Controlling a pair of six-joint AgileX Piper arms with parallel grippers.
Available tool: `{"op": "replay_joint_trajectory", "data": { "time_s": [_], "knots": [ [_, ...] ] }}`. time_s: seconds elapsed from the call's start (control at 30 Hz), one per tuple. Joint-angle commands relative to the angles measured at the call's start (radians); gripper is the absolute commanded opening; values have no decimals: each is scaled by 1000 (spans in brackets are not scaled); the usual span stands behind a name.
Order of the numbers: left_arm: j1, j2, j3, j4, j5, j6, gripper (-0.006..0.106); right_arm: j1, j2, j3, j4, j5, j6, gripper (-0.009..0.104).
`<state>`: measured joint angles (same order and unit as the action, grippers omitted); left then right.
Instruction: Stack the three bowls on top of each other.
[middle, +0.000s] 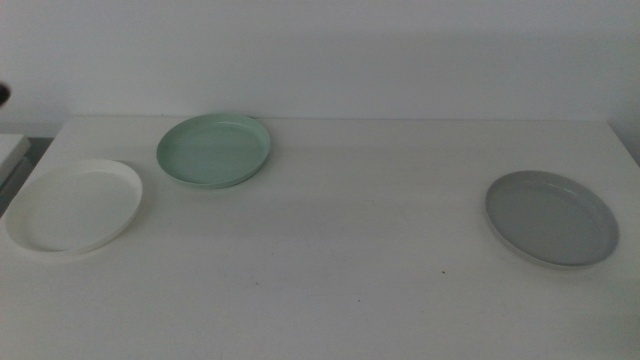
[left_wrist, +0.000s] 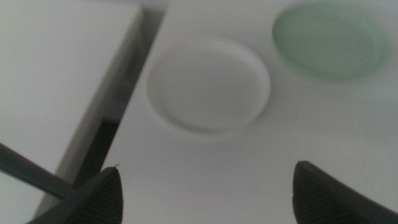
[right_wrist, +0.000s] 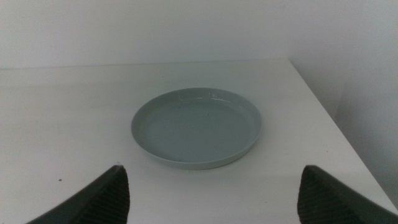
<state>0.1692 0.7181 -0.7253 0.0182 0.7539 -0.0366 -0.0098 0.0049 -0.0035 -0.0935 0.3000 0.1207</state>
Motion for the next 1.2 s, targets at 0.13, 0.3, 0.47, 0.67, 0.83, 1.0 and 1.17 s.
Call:
{"op": "replay_joint_trajectory", "data": {
  "time_s": [0.13, 0.3, 0.47, 0.67, 0.83, 1.0, 1.17],
  "knots": [
    [-1, 166, -149, -1, 131, 37, 94, -5, -5, 4, -5, -10, -5, 87],
    [0, 292, -259, 34, 170, 45, 94, -5, -5, 4, -5, -10, -5, 87],
    [10, 465, -413, 79, 219, 31, 94, -5, -5, 4, -5, -10, -5, 87],
    [67, 717, -609, 7, 245, 104, 94, -5, -5, 4, -5, -10, -5, 87],
    [97, 916, -735, 0, 245, 140, 94, -5, -5, 4, -5, -10, -5, 87],
    [122, 1089, -847, -12, 225, 185, 94, -5, -5, 4, -5, -10, -5, 87],
    [149, 1221, -937, -18, 203, 227, 94, -5, -5, 4, -5, -10, -5, 87]
  ]
}}
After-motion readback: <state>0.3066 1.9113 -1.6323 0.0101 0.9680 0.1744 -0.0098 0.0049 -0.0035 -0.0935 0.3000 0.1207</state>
